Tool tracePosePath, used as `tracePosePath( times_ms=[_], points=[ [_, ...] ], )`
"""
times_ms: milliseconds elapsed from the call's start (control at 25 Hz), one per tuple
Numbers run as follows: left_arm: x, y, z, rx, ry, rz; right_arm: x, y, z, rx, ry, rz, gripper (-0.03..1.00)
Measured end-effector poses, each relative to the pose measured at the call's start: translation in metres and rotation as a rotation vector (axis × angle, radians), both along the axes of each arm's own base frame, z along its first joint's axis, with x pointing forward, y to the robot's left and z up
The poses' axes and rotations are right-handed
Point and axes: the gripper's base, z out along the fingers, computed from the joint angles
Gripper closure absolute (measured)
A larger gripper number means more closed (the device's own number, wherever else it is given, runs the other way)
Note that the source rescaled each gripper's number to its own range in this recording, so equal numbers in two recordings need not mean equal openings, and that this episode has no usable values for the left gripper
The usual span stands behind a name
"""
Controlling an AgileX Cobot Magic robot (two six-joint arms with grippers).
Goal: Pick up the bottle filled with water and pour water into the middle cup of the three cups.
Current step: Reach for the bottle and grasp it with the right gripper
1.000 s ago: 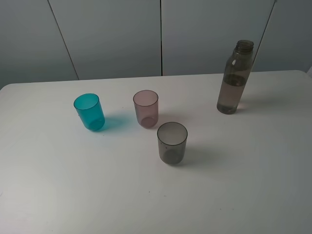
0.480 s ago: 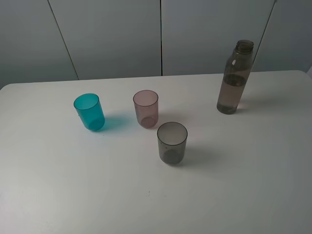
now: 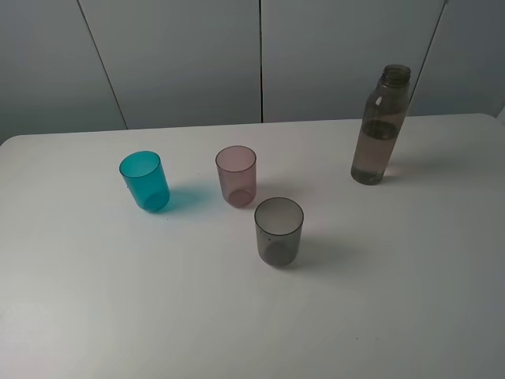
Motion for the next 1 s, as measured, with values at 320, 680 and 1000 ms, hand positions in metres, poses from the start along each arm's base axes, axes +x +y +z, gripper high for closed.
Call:
tracePosePath(
  times_ms=[320, 680, 1000],
  points=[
    [0.000, 0.000, 0.000, -0.002, 0.000, 0.001, 0.064, -0.004, -0.003, 0.025, 0.073, 0.008, 0.67],
    [0.000, 0.000, 0.000, -0.003, 0.000, 0.002, 0.127, 0.007, -0.023, 0.085, 0.091, 0.080, 0.67],
    [0.000, 0.000, 0.000, -0.003, 0.000, 0.002, 0.154, 0.034, -0.051, 0.082, 0.096, 0.194, 0.67]
  ],
)
